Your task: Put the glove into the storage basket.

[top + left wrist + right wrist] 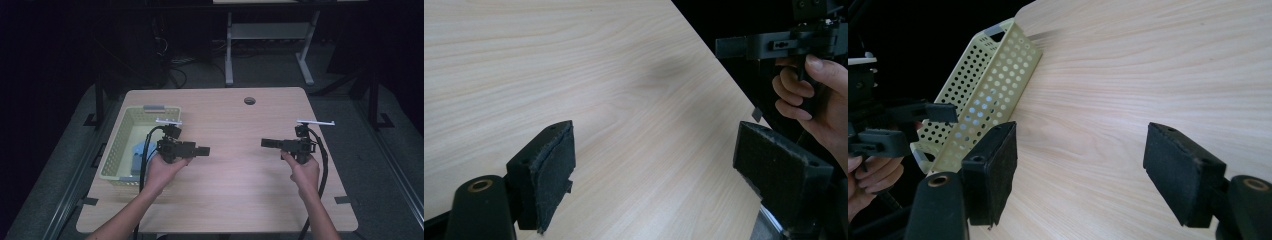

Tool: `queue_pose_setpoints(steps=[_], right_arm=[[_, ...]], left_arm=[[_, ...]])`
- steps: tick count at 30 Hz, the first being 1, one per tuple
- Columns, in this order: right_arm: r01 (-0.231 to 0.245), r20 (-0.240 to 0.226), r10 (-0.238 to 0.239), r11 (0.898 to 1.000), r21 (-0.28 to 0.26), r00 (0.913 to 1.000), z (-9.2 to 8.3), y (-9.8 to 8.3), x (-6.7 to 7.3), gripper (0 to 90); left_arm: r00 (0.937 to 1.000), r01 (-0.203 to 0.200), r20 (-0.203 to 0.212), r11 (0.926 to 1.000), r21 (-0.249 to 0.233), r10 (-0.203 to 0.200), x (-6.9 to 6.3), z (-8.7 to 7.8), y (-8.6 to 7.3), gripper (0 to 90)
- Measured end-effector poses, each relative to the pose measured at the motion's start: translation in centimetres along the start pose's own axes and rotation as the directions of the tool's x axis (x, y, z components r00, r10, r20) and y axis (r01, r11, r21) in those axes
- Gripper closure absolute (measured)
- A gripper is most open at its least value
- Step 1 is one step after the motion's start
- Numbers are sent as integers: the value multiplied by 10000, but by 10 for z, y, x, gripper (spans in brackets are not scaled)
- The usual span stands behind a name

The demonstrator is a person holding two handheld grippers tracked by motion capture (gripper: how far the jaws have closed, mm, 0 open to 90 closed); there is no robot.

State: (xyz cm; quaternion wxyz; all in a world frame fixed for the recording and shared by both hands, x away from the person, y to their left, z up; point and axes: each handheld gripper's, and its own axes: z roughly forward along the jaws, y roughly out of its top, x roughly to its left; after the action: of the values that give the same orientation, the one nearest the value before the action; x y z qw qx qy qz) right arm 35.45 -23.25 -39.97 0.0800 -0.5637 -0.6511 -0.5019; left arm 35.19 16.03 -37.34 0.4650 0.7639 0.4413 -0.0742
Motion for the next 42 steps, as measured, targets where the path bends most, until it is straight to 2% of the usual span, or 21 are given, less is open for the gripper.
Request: queue_pose_setpoints(steps=[7,17,19,26,31,37,42], right_arm=[[-306,-124,304,9995,-118,9995,-7,-7,-10,290],[-475,6,475,9988,-134,9989,-15,-15,-22,290],[-523,-12,523,9985,-138,9986,-17,-17,-24,290],[-679,157,680,9977,-74,9976,-25,-29,-36,286],[-762,196,765,9969,-170,9969,-31,-35,-43,284],[-812,245,818,9964,-243,9964,-35,-41,-46,283],[-803,410,809,9966,-169,9959,-37,-47,-49,282]], left_arm=[[9998,-201,98,9997,165,199,-5,9,-3,169],[9992,-238,320,9995,204,232,-10,23,-10,169],[9985,-170,515,9996,218,159,-11,25,-11,169],[9974,-307,667,9987,399,280,-17,33,-20,170],[9962,-463,750,9983,348,435,-22,39,-26,170],[9928,-860,869,9952,459,818,-30,45,-34,170],[9908,-859,1077,9957,358,816,-31,47,-43,170]])
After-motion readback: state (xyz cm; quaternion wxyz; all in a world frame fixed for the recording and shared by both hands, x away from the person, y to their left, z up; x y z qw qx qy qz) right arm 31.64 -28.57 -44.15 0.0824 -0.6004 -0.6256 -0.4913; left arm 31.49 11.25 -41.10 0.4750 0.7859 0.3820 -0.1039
